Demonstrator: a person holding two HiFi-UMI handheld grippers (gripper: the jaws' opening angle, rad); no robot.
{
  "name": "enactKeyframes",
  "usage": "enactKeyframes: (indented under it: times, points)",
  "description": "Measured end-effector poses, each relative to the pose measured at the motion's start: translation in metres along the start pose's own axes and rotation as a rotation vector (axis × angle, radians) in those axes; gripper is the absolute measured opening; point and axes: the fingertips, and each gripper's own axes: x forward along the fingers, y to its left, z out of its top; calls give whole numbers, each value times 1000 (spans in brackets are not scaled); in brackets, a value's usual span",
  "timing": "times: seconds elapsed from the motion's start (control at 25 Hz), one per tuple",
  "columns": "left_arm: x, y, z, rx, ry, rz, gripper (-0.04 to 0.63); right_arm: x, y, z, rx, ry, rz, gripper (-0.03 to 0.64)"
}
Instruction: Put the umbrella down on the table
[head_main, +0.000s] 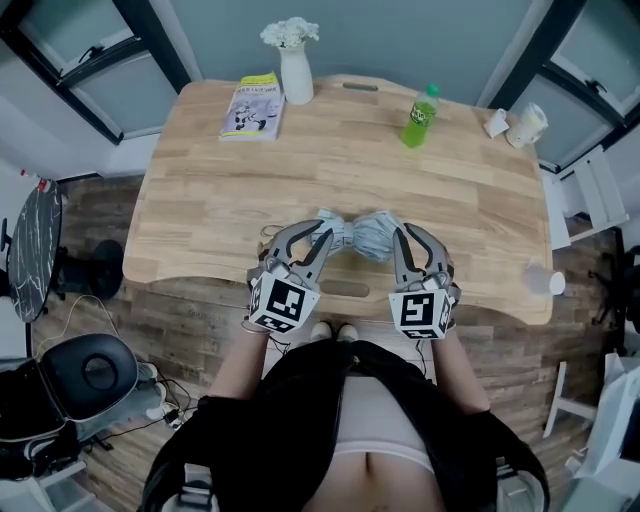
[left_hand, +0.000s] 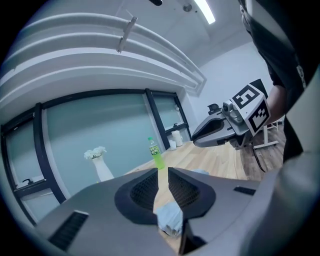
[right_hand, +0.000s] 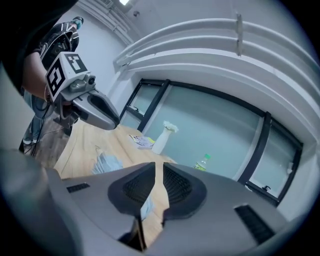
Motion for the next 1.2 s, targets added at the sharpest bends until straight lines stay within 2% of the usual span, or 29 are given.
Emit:
enactKeyframes:
  times: [0.2, 0.36, 0.56, 0.88, 1.04, 1.2]
  points:
    - [-6, 0, 8, 15, -35, 11, 23, -7, 3, 24, 95, -72, 7, 43]
    - [-11, 1, 9, 10, -56, 8, 12, -11, 11, 37, 134, -105, 4, 36]
    - [-21, 8, 17, -26, -110, 0, 12, -10, 26, 45, 172, -102, -10, 35]
    - [-39, 14, 13, -129, -169, -29, 12, -12, 42, 70, 257, -135, -36, 34]
    - [-45, 14, 12, -122, -172, -40, 12, -16, 48, 84, 292, -145, -40, 34]
    - [-54, 11, 16, -108, -181, -33, 12, -23, 53, 88, 281, -158, -30, 34]
